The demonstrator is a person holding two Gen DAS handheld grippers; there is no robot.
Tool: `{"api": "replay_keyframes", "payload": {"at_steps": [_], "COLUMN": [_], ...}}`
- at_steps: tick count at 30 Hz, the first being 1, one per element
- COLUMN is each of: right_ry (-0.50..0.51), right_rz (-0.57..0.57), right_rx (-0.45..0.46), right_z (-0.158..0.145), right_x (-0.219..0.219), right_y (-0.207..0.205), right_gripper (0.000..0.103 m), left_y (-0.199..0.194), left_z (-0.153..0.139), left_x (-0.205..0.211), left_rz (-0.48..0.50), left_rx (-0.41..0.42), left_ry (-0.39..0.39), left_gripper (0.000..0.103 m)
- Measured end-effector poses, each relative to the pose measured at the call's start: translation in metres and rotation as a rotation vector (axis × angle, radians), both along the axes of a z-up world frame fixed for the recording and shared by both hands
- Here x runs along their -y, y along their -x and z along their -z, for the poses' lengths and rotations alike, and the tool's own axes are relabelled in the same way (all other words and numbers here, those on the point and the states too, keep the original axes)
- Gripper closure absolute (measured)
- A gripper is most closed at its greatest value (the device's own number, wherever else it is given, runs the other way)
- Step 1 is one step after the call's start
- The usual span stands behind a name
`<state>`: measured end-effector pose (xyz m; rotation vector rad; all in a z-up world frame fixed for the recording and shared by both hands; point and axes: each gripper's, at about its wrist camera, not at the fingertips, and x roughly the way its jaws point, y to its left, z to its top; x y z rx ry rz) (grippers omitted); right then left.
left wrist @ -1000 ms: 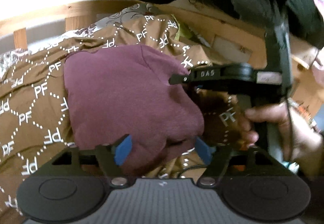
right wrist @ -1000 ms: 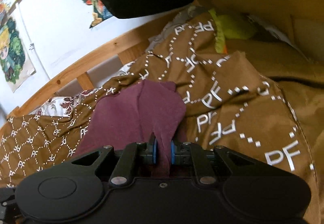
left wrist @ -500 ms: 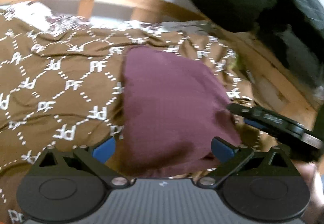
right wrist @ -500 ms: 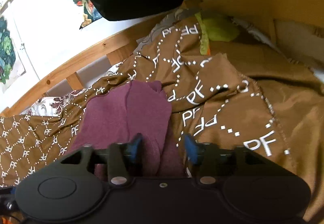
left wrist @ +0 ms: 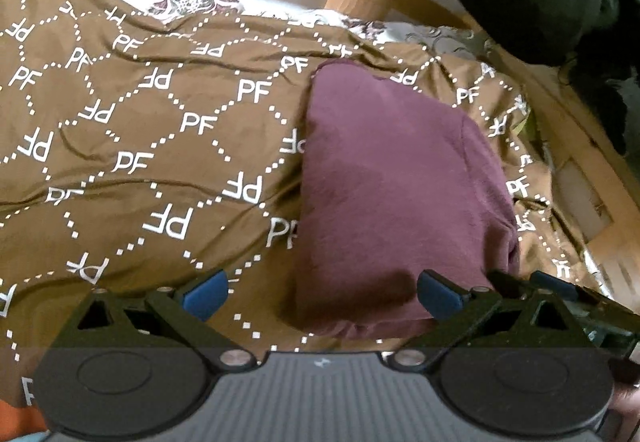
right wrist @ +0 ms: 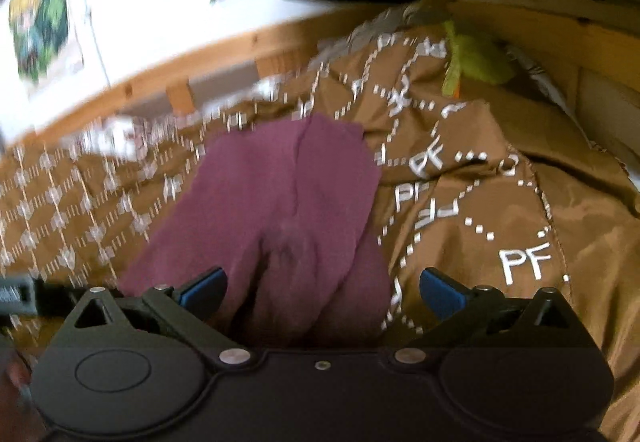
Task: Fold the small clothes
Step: 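Release the shirt with both tools and tuck the folded bundle square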
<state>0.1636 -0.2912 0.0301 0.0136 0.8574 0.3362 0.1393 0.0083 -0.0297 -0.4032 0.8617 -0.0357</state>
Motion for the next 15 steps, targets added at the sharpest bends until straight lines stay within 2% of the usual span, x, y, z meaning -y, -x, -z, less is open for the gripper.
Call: {"api": "replay_keyframes", "payload": {"at_steps": [3,7,10,15], "right_ry": [0.090,0.086,0.037,-0.110], "right_rz": [-0.037,-0.044,-0.026,0.060], "right_rx": [-0.018,-0.025,0.003,0.133], "right_z": [0.011,0.013,0.006,-0.013], "right_x": [-0.007,-0.005,0.002,0.018], "right_y": [0.001,0.000,0.001,0.000], "right_gripper": [0.001,0.001,0.001,0.001], "left_y": [-0.003,-0.006,-0.008,-0.011], "left_z": [0.006,0.016,0.021,0.030], "left_x": [-0.002,-0.005,-0.003,0.001], "left_rz": [-0.015,-0.020,-0.020,-0.022], "left_rx": [-0.033,-0.065,-0.065,-0.079], "left_ry": [-0.010,0.012,-0.012,-0.016], "left_gripper": [0.001,0.001,0.000,0.000]}}
